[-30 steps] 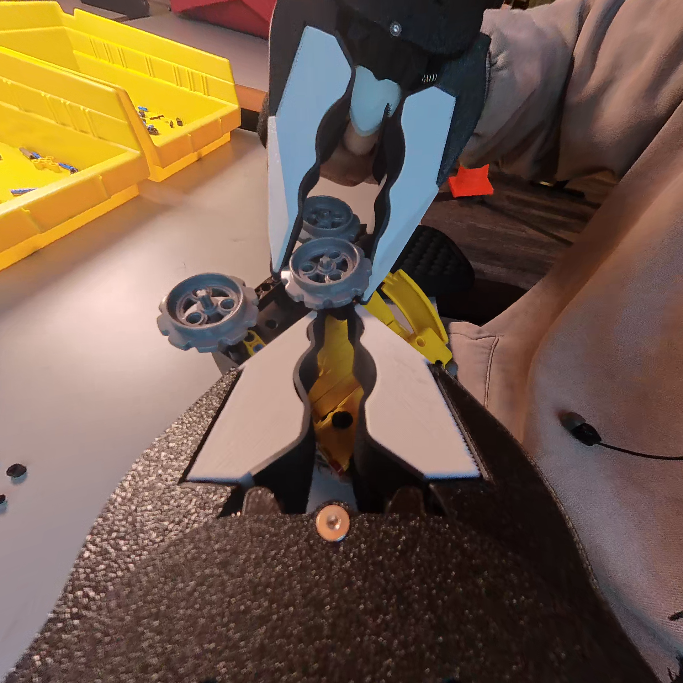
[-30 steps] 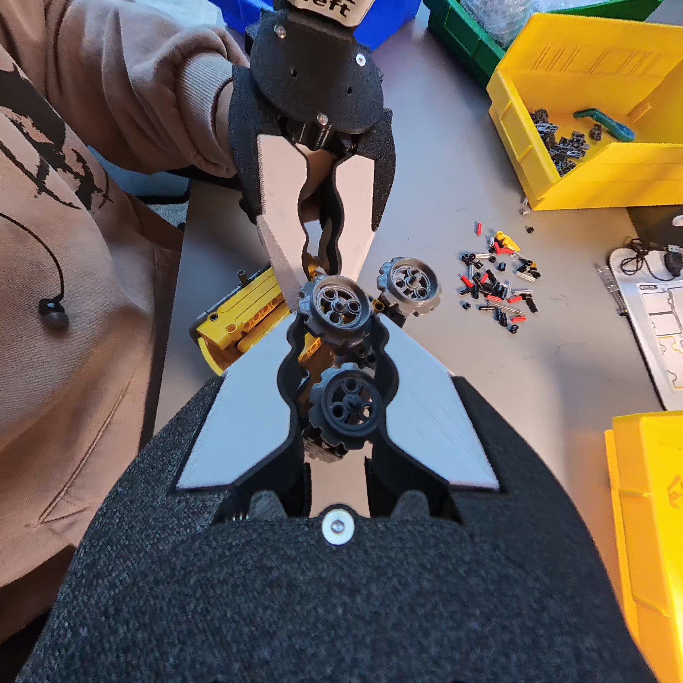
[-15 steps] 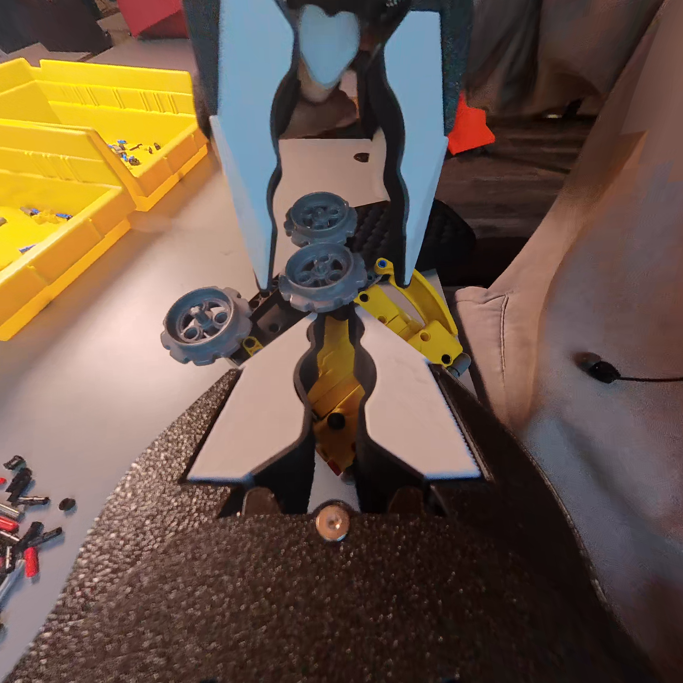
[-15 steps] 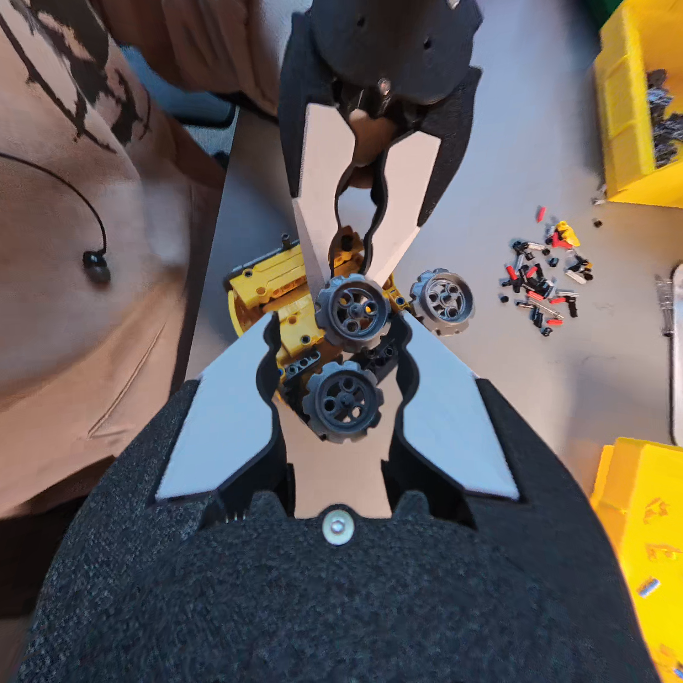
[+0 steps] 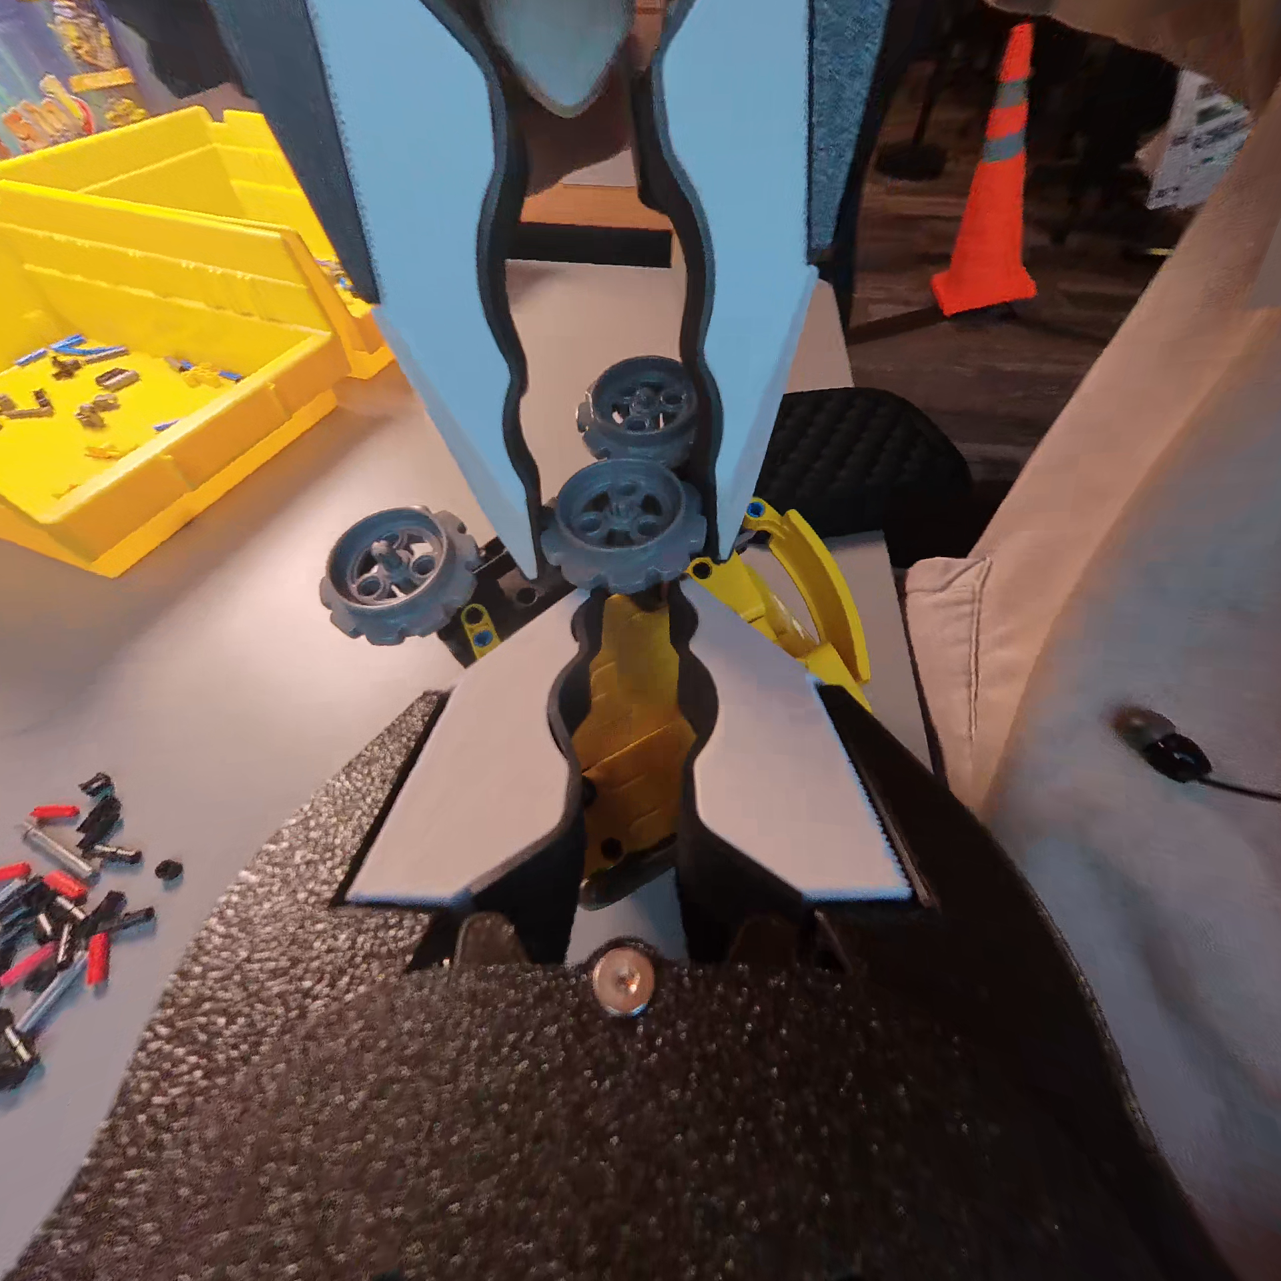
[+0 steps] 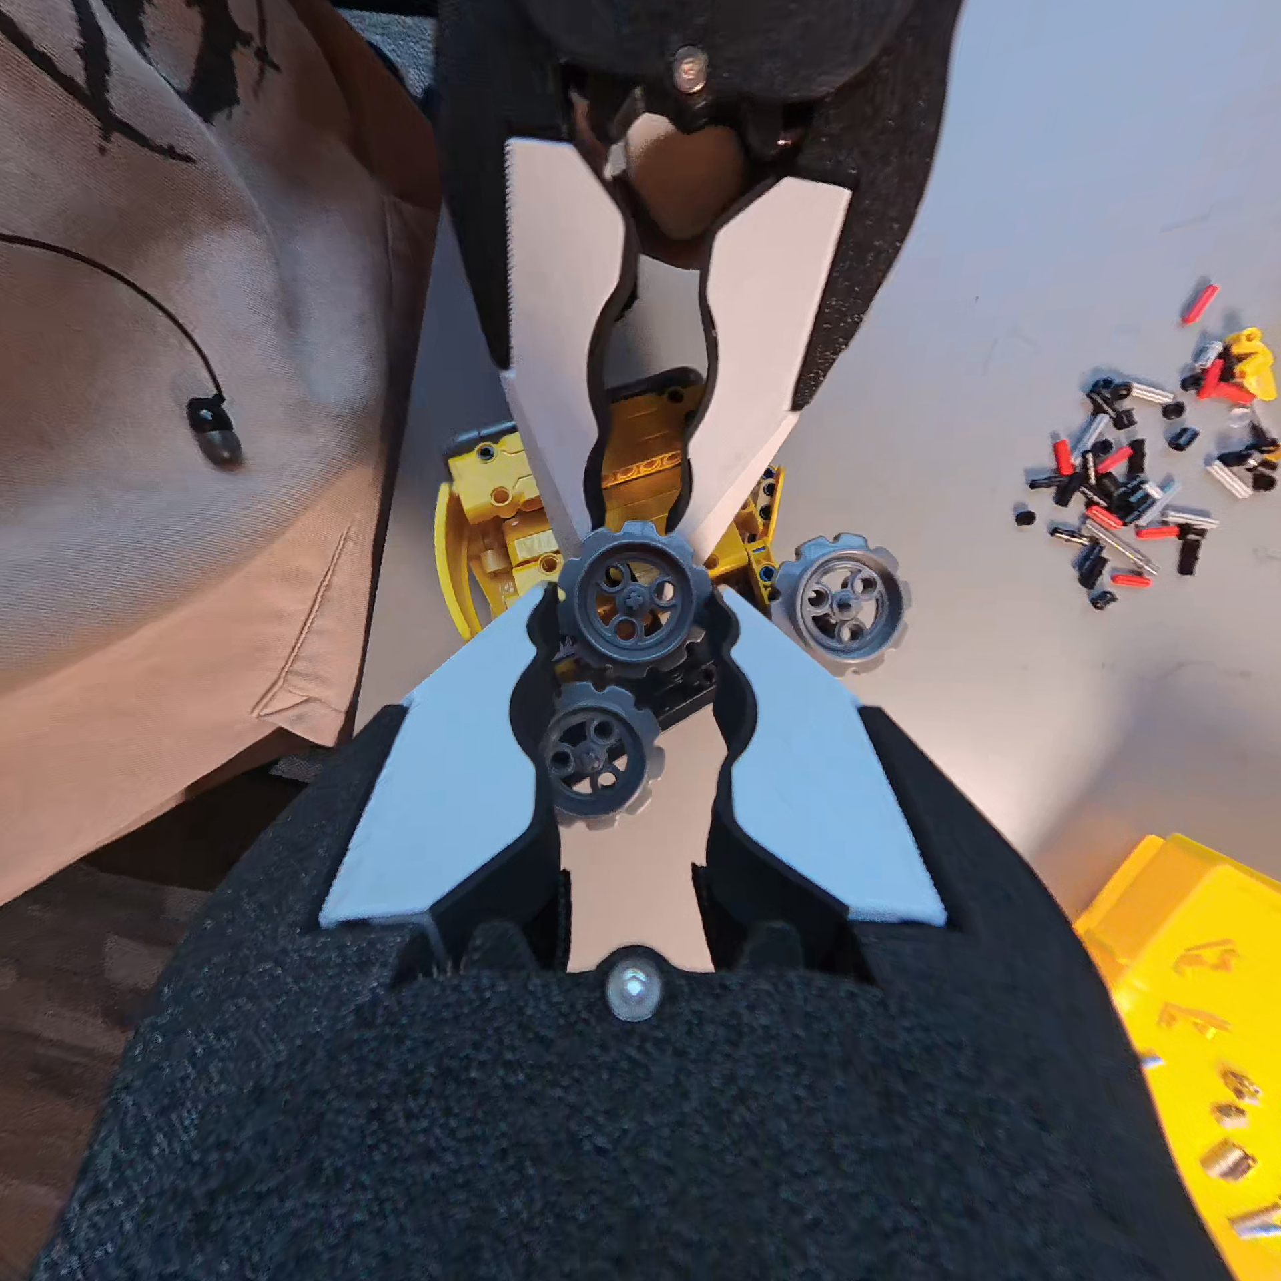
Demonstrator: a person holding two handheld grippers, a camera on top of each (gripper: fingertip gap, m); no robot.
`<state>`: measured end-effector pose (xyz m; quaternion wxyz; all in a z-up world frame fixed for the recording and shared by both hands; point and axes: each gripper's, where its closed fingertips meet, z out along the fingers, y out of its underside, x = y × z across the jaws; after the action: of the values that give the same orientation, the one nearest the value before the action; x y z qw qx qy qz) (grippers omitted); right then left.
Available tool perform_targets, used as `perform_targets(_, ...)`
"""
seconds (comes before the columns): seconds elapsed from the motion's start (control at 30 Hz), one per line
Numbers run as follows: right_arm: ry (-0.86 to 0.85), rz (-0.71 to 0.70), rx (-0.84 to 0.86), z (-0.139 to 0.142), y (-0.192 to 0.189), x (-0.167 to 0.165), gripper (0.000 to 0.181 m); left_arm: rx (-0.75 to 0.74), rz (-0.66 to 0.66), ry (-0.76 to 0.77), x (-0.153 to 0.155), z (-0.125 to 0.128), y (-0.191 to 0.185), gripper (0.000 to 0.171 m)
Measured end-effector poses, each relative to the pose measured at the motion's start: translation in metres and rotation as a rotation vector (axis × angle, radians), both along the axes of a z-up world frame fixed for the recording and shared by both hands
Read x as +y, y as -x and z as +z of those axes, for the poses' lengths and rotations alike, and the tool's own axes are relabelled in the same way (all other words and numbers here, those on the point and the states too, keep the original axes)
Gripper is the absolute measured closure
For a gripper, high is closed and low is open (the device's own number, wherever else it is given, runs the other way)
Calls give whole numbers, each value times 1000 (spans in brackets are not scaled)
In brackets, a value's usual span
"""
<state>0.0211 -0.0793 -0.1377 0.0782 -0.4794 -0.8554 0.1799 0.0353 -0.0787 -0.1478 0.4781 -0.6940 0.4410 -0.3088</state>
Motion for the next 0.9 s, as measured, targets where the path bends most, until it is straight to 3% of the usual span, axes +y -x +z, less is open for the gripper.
perform_targets(0.2,-86,-82,45,8,3,8,143,-117,137,53,9,9,-1,158)
perform_targets(0.43,-52,-147,85,22,6,8,144,-93,91,22,6,18,-2,162)
perform_targets(0.67,-41,-185,248,40,19,6,145,-137,56,34,4,31,5,165)
perform_targets(0.9,17,-264,379,37,23,5,145,-108,7,91,4,21,6,165)
